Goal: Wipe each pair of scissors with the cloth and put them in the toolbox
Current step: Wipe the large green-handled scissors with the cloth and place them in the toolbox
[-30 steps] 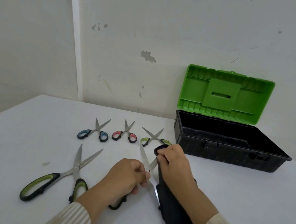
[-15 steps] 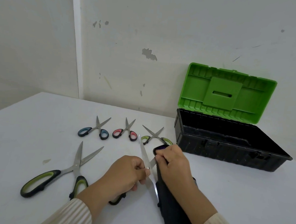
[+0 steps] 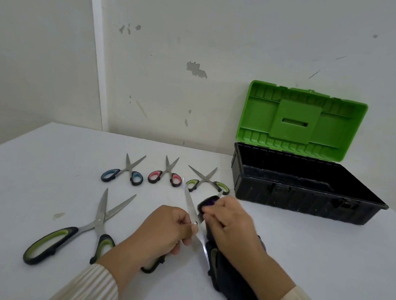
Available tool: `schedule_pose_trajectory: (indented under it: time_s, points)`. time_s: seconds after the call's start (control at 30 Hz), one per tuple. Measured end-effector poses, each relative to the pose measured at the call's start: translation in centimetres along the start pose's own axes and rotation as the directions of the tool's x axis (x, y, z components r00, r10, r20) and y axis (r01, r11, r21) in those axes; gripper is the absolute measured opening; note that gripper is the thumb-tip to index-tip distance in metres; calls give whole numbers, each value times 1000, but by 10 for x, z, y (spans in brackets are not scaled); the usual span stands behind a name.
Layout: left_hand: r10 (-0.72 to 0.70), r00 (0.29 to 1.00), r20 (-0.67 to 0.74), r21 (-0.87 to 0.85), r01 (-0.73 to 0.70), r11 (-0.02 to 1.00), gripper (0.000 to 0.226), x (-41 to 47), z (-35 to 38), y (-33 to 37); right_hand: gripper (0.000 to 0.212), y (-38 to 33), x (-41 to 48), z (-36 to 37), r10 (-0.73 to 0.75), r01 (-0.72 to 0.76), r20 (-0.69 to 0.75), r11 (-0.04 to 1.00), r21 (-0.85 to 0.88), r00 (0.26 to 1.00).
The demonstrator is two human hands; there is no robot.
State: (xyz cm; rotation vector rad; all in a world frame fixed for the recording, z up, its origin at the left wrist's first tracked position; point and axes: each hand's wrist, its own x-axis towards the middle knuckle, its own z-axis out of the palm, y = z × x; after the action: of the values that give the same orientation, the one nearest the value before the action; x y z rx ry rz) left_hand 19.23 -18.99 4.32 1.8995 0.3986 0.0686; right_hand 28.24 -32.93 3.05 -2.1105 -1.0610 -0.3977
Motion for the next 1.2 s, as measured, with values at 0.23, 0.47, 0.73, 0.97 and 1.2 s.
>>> schedule_pose_trajectory:
  time_s: [0.23, 0.47, 0.73, 0.97, 1.2]
  points:
    - [-3, 1000, -10, -2, 3, 1000, 27, 2, -1, -4, 18, -1, 3, 8, -15, 13, 97, 999, 30, 995]
    - [6, 1000, -6, 23, -6, 1000, 27, 0, 2, -2, 18, -2, 2, 6, 0, -2, 115, 1000, 13, 993]
    - [7, 1000, -2, 45, -7, 999, 24, -3, 0, 0, 16, -5, -4, 9, -4, 1, 109, 1000, 30, 994]
    - [4, 999, 46, 12, -4, 1000, 27, -3, -1, 2, 23, 21, 17, -25, 391, -345, -193, 909, 234, 900]
    - [-11, 999, -38, -166, 4, 986, 22, 0, -9, 1, 11, -3, 6, -31, 169, -278, 517, 950, 140, 839]
